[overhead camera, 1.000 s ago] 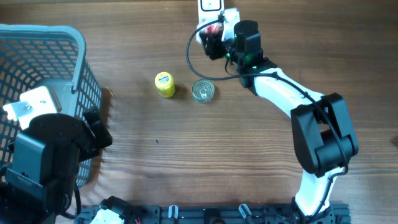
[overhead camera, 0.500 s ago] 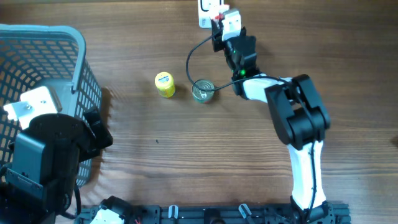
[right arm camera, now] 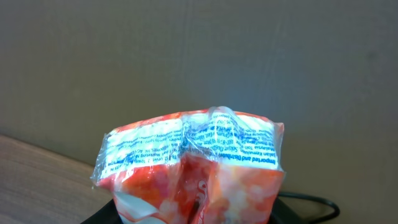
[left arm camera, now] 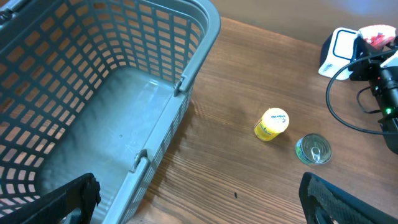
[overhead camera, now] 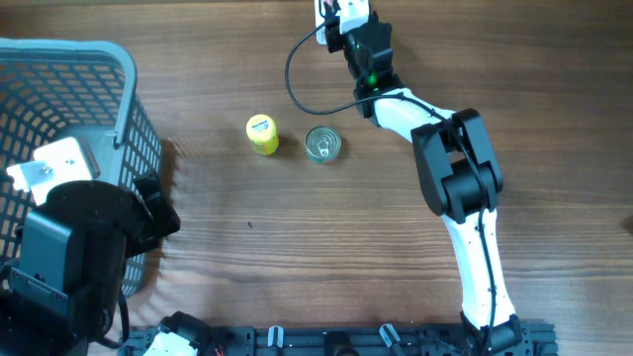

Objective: Scan the item barcode

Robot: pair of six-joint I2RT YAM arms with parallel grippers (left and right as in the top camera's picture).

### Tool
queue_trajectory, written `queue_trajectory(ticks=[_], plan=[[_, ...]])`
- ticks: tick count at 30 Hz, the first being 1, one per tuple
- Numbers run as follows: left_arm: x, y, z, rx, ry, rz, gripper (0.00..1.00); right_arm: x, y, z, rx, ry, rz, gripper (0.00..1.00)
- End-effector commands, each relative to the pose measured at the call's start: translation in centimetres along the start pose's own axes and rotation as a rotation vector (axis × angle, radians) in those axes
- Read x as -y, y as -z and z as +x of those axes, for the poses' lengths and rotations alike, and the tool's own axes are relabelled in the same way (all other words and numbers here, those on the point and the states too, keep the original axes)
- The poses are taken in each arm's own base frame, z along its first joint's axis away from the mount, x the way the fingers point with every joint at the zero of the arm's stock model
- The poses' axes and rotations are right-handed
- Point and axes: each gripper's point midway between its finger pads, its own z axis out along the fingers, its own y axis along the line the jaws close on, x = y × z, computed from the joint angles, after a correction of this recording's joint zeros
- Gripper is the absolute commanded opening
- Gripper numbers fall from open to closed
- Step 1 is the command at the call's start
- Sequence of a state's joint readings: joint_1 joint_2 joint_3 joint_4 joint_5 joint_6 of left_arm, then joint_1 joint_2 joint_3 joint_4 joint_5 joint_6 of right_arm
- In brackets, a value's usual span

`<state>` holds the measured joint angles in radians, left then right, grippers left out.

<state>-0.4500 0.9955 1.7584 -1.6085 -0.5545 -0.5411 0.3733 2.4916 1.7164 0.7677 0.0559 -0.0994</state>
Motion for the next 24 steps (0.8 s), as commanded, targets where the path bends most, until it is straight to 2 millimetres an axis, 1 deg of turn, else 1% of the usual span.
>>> queue_trajectory(ticks=[1, 4, 8, 15, 20, 21, 24], plan=[[0.3, -0.2, 0.0, -0.005, 0.015, 0.004, 1.0, -0.2, -0.4, 2.9, -0.034, 0.007, -0.012, 0.46], [0.4, -0.4, 0.0, -0.011, 0.01, -0.001, 1.0, -0.5, -0.6, 4.3, -0.043, 0.007, -0.019, 0.46], [0.7, -0.7, 0.0, -0.022, 0.001, -0.008, 1.0, -0.8, -1.2, 5.0, -0.045, 0.003, -0.032, 0.46], [1.0, -1.1, 0.1, -0.036, -0.01, -0.019, 1.0, -0.8, -1.7, 4.0, -0.021, 0.006, -0.03, 0.45], [0.6, -1.1, 0.6, -0.054, -0.024, -0.032, 1.0, -1.0, -1.6, 3.6, -0.04, 0.007, -0.035, 0.44], [0.5, -1.1, 0.6, -0.057, -0.025, -0.034, 1.0, -1.1, -1.6, 3.3, -0.048, 0.009, -0.035, 0.44], [0.5, -1.1, 0.7, -0.058, -0.027, -0.035, 1.0, -1.0, -1.4, 1.3, -0.066, 0.018, -0.039, 0.41]])
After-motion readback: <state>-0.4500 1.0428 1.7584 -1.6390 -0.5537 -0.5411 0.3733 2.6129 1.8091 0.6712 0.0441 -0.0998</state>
